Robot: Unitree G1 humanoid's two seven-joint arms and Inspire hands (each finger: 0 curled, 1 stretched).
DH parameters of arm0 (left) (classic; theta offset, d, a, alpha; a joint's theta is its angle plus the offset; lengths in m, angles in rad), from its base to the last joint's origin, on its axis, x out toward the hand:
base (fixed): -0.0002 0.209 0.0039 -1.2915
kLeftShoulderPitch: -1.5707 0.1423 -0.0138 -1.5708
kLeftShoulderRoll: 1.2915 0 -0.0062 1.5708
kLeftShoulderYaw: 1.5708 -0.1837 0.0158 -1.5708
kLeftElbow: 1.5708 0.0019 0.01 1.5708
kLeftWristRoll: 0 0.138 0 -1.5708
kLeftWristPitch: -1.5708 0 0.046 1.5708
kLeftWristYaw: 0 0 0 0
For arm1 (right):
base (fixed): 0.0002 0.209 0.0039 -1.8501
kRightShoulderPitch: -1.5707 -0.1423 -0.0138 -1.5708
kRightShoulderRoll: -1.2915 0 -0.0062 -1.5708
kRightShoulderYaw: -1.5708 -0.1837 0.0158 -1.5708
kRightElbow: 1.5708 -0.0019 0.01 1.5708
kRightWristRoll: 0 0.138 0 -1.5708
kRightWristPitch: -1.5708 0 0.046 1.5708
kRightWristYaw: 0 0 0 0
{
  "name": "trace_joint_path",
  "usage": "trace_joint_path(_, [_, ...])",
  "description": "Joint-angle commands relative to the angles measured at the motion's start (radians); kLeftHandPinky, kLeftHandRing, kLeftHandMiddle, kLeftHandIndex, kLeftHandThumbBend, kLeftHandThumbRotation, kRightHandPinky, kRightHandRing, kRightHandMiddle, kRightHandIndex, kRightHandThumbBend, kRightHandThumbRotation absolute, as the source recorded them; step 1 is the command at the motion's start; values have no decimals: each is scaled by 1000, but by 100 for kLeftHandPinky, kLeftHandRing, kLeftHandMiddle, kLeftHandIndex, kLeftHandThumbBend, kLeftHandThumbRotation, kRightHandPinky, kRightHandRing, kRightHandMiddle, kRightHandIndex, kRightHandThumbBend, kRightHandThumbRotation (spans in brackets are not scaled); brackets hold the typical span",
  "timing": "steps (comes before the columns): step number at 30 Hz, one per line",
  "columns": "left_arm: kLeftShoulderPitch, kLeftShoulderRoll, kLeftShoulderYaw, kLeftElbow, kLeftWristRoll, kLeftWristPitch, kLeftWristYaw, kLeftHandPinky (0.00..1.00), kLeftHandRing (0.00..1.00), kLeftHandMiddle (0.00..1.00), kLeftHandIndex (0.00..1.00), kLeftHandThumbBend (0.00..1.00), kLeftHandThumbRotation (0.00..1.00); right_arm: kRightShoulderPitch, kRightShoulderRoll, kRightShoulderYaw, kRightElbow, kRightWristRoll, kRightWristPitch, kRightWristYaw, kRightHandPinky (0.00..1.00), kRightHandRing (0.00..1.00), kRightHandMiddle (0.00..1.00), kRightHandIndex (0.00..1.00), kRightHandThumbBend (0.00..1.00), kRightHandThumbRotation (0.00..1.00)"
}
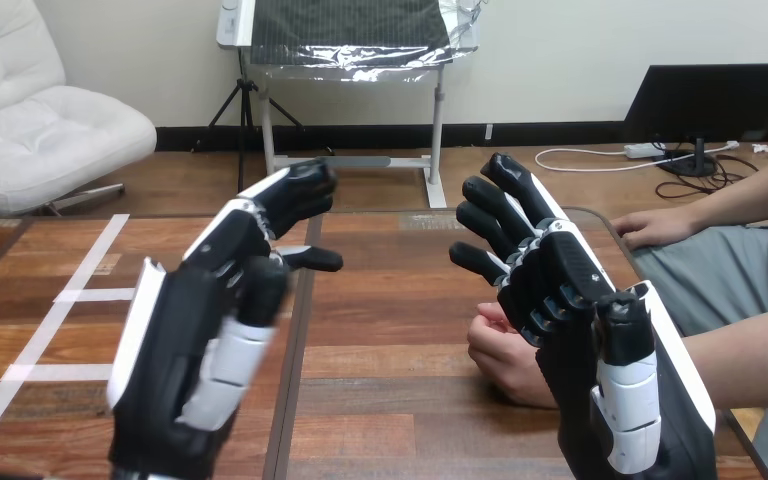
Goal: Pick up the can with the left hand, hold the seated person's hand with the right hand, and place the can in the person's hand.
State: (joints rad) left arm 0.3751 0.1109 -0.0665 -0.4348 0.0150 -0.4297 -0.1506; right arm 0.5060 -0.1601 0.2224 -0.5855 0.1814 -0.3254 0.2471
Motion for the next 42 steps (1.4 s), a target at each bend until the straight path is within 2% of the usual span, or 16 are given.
trace_joint_path(1, [-111,13,42,45,57,-28,29,55,76,79,76,70,90,-46,3,-12,-27,16,3,3,90,95,94,96,70,100])
trace_joint_path(9, [-178,39,78,117,94,-31,46,55,76,78,75,76,88,-55,4,-16,-23,17,3,4,90,95,94,96,70,100])
trace_joint_path(20, [-275,88,137,229,131,-40,70,59,77,79,76,72,89,-66,6,-23,-16,29,7,7,90,95,94,96,71,100])
trace_joint_path(22, [-285,96,143,237,132,-29,71,59,77,80,77,74,88,-68,6,-25,-15,32,7,8,90,95,94,96,72,100])
trace_joint_path(26, [-321,123,163,289,132,-45,72,62,79,81,78,76,86,-71,8,-26,-14,35,7,9,88,94,94,95,72,100])
trace_joint_path(35, [-393,176,191,392,138,-59,70,71,84,85,83,87,81,-74,17,-27,-16,31,10,2,82,92,92,94,72,100])
trace_joint_path(37, [-405,184,195,411,141,-60,73,73,86,87,84,92,79,-75,18,-28,-17,29,12,0,80,91,92,93,72,100])
trace_joint_path(42, [-432,215,202,442,163,-29,72,75,88,90,87,97,76,-79,14,-29,-21,29,18,3,79,91,91,93,72,100])
